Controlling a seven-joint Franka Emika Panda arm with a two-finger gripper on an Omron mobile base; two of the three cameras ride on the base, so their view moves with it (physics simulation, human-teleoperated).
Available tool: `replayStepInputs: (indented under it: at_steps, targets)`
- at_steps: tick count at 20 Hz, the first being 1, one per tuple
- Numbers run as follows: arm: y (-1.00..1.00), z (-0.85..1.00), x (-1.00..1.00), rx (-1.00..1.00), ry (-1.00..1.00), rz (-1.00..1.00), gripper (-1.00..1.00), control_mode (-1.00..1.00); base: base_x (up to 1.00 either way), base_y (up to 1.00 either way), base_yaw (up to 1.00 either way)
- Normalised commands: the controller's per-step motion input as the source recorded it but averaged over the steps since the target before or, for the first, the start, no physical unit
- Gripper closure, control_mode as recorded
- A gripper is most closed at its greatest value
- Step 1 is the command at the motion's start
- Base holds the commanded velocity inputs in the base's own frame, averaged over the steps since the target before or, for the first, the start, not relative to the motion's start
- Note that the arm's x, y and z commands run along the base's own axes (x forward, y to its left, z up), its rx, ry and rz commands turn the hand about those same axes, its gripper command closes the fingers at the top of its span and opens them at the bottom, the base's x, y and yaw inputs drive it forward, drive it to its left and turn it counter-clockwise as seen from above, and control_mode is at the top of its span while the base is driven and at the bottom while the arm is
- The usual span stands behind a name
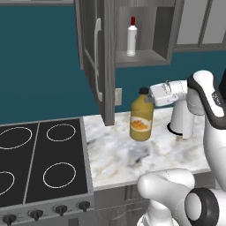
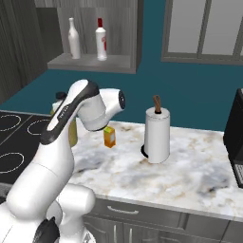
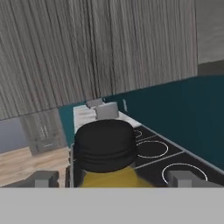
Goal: Sort all alcoholic drinks to one cabinet, and non-alcoholic drinks to the other.
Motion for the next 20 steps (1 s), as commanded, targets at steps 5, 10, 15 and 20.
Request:
replayStepInputs:
  at_steps: [5, 10, 15, 20]
  targets:
    - [-0.10, 0.46, -0.25, -0.05, 0.00, -0.04, 1.00, -1.00, 0.00, 0.00, 0.00]
    - [-0.02, 0.18, -0.28, -0.03, 0.00, 0.00, 1.00, -1.00, 0.00, 0.00, 0.00]
    - [-0.02, 0.01, -0.09, 0.00, 0.00, 0.00, 1.00, -1.00, 0.00, 0.00, 0.00]
    - [-0.03, 0.00, 0.00, 0.00, 0.00, 0.00, 1.00, -1.00, 0.00, 0.00, 0.00]
